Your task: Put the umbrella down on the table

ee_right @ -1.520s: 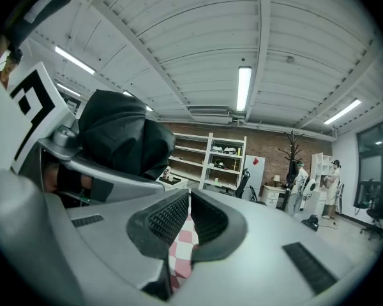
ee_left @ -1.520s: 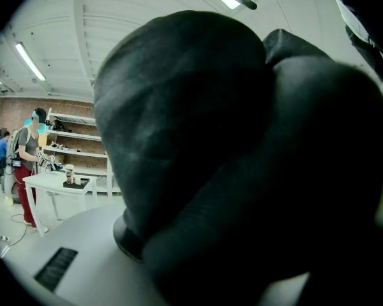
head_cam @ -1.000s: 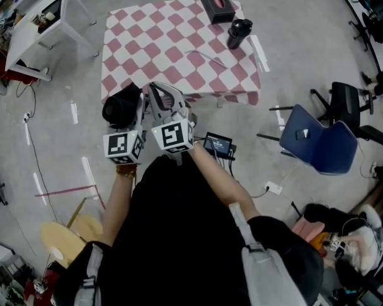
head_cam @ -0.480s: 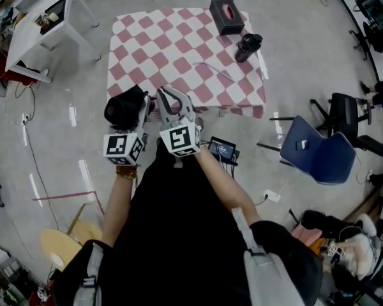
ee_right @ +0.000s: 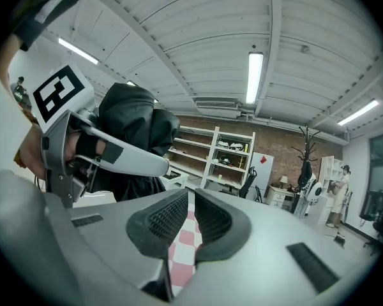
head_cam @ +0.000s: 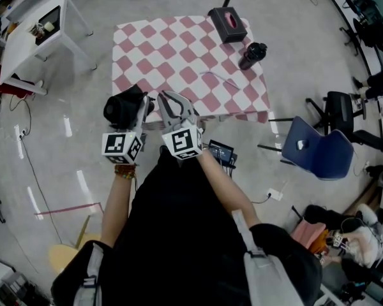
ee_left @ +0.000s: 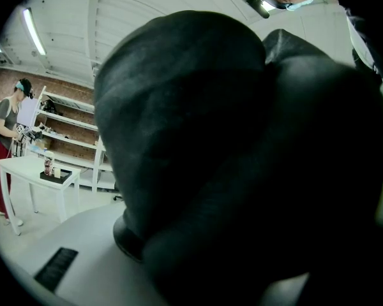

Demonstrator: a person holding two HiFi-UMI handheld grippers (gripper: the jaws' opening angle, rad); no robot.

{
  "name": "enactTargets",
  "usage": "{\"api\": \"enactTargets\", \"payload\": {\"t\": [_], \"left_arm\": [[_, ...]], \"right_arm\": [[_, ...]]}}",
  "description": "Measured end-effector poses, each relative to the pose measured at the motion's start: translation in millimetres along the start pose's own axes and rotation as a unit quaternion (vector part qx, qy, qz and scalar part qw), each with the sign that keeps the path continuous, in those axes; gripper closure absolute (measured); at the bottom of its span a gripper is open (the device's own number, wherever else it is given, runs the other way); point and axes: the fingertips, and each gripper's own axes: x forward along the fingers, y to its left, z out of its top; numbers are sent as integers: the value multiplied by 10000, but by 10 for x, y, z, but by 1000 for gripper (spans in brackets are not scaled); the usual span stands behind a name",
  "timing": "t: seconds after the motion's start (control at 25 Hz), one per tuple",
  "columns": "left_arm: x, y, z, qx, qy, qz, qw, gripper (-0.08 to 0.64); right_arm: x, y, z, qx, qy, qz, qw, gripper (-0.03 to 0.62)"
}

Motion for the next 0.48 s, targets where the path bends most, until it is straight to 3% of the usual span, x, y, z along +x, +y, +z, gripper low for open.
{"api": "enactTargets", "payload": {"t": [0.48], "left_arm": [[309,376,-193,-79,364,17,9993,354]], "right_arm": [[360,-62,-104,89,94,-21,9999,574]]}}
